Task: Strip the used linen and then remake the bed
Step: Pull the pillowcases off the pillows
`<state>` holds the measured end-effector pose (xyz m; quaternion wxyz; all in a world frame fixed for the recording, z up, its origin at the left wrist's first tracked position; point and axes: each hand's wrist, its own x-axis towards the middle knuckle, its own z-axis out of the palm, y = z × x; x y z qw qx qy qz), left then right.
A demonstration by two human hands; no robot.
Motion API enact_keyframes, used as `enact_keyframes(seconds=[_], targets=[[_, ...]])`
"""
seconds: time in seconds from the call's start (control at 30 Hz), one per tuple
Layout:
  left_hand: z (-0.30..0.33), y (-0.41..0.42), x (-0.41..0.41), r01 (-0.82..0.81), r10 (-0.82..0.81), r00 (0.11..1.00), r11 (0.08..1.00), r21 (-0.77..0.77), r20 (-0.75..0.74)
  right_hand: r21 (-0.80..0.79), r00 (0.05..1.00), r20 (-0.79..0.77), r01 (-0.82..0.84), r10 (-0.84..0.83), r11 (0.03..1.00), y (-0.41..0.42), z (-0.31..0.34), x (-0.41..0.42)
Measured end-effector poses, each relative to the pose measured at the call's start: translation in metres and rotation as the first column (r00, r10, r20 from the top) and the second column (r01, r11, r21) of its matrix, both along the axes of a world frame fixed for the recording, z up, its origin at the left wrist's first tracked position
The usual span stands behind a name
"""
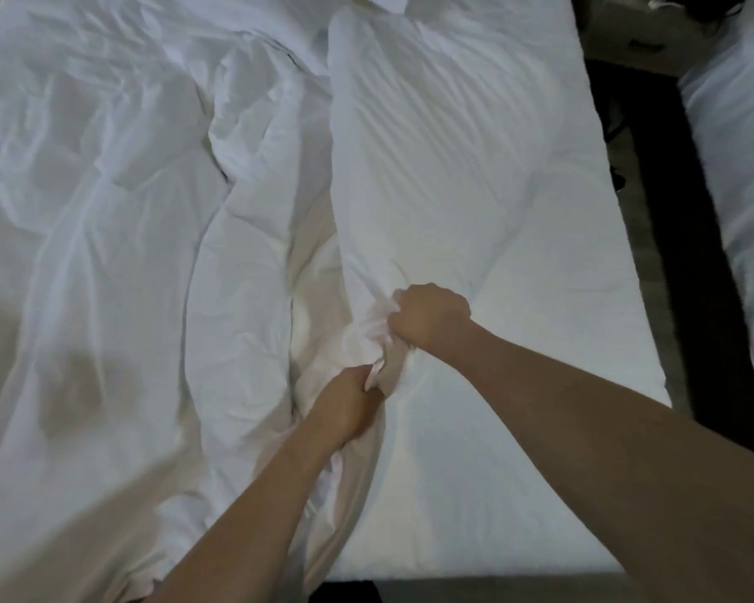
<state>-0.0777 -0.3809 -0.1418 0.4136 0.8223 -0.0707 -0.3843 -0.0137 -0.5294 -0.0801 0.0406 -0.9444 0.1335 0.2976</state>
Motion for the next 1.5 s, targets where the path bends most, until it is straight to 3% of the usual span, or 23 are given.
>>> enact_keyframes(seconds=[0.1,0.17,0.27,0.33,0.4,0.47,0.57,0.63,0.7,0.77,0.83,0.87,0.93,1.0,1.1,1.2,1.23,1.3,1.37,1.43,1.5], targets=[[0.037,0.010,0.006,0.011,-0.015,1.000,0.987,-0.160,-0.024,-0.075,0.987,0.145,0.083,-0.071,0.994,-0.055,0.035,0.016],[0.069,0.010,-0.003,0.123,-0.124,0.992,0.974,-0.193,0.011,-0.112,0.954,0.238,0.213,-0.182,0.971,-0.098,0.063,0.031],[0.116,0.004,-0.029,0.394,-0.365,0.893,0.917,-0.063,0.264,-0.169,0.888,0.366,0.357,-0.278,0.919,-0.145,0.102,0.048],[0.134,0.011,-0.047,0.447,-0.416,0.818,0.894,0.017,0.398,-0.144,0.836,0.431,0.434,-0.338,0.889,-0.168,0.115,0.049],[0.143,0.026,-0.064,0.503,-0.462,0.801,0.864,-0.008,0.381,-0.077,0.804,0.419,0.493,-0.421,0.867,-0.181,0.119,0.039],[0.134,0.037,-0.073,0.511,-0.484,0.853,0.850,-0.125,0.194,-0.012,0.804,0.336,0.524,-0.490,0.851,-0.186,0.113,0.021],[0.095,0.034,-0.065,0.388,-0.416,0.888,0.906,-0.170,-0.194,0.081,0.820,0.229,0.521,-0.524,0.850,-0.176,0.101,-0.018],[0.070,0.017,-0.060,0.371,-0.372,0.854,0.926,-0.076,-0.365,0.175,0.822,0.164,0.520,-0.545,0.836,-0.166,0.091,-0.046],[0.046,-0.014,-0.053,0.250,-0.226,0.851,0.968,-0.012,-0.474,0.295,0.822,0.075,0.523,-0.565,0.800,-0.157,0.081,-0.076],[0.016,-0.053,-0.038,0.006,0.028,0.893,0.997,0.073,-0.450,0.348,0.839,0.005,0.508,-0.544,0.788,-0.154,0.073,-0.104],[-0.017,-0.089,-0.021,-0.178,0.228,0.944,0.960,0.215,-0.237,0.353,0.863,-0.035,0.483,-0.504,0.802,-0.157,0.064,-0.132],[-0.034,-0.102,-0.016,-0.265,0.309,0.943,0.923,0.279,-0.125,0.342,0.873,-0.047,0.471,-0.486,0.813,-0.161,0.060,-0.146],[-0.056,-0.116,-0.014,-0.403,0.440,0.897,0.858,0.319,-0.048,0.327,0.877,-0.074,0.470,-0.474,0.820,-0.170,0.053,-0.175],[-0.067,-0.120,-0.018,-0.510,0.549,0.831,0.817,0.270,-0.092,0.318,0.857,-0.099,0.509,-0.506,0.800,-0.180,0.054,-0.197],[-0.042,-0.115,-0.025,-0.635,0.629,0.755,0.772,0.031,-0.184,0.342,0.836,-0.064,0.532,-0.545,0.775,-0.182,0.062,-0.208],[0.038,-0.100,-0.056,-0.511,0.500,0.860,0.845,-0.157,-0.105,0.462,0.843,-0.001,0.478,-0.539,0.747,-0.159,0.081,-0.195],[0.070,-0.092,-0.075,-0.409,0.413,0.911,0.893,-0.186,-0.017,0.522,0.848,0.024,0.441,-0.529,0.730,-0.146,0.090,-0.187],[0.121,-0.071,-0.117,-0.121,0.142,0.961,0.987,-0.102,0.237,0.624,0.853,0.077,0.363,-0.517,0.692,-0.119,0.114,-0.167],[0.161,-0.051,-0.155,0.147,-0.152,0.877,0.988,0.048,0.457,0.633,0.859,0.114,0.325,-0.499,0.703,-0.095,0.132,-0.152],[0.180,-0.033,-0.179,0.358,-0.371,0.681,0.921,0.154,0.632,0.473,0.900,0.121,0.318,-0.418,0.822,-0.082,0.133,-0.145],[0.190,-0.025,-0.193,0.454,-0.498,0.488,0.846,0.279,0.717,0.310,0.934,0.051,0.322,-0.354,0.895,-0.074,0.124,-0.147]])
